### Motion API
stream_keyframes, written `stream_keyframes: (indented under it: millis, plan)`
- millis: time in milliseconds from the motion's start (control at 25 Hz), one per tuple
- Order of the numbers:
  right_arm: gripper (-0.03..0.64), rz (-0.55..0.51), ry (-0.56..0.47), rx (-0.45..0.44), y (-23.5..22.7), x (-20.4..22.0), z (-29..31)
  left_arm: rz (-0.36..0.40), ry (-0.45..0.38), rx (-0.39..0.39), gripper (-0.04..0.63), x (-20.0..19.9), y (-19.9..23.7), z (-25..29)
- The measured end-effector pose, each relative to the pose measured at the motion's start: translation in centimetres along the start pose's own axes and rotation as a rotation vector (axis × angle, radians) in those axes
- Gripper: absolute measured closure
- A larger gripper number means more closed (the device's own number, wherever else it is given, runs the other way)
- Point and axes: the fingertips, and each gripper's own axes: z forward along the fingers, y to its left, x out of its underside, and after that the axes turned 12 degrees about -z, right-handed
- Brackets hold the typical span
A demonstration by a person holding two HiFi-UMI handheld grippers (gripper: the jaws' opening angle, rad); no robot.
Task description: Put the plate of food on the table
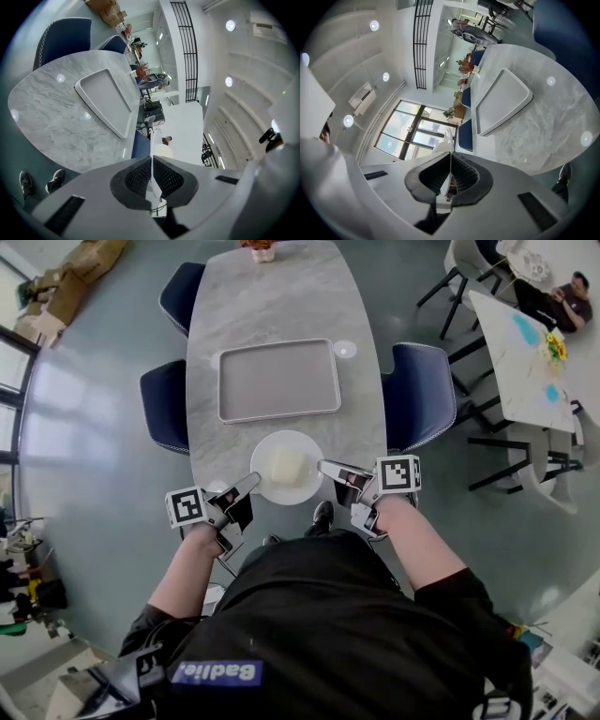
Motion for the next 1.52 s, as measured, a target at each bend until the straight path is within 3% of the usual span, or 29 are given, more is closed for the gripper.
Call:
stream_keyframes:
  millis: [280,560,800,1040,1520]
  plan:
    - [0.598,0.009,0.033,-0.014,-3.8,-6.3,1.9,0.001,-0.054,-0.025,0.578,-5.8,-0.1,4.4]
    - [0.598,0.008,0.046,0.012,-4.1,-6.4,2.0,0.023,-0.076,-0.018,0.578,-5.8,-0.8,4.4]
    - [0.598,-0.012,0.04,-0.018,-3.7,-6.5,2.2,0.031,-0.073,-0.016,0.578,-5.7,-0.5,4.4]
    - [0.598,0.042,0.043,0.018,-9.2,-11.8,8.0,0.003,-0.043,-0.047,0.578,-14.9,2.9,7.2]
    - [0.597,0.086,0.036,0.124,-17.8,-14.5,14.2,-0.053,0.001,-0.107,0.578,-23.5,9.1,10.5]
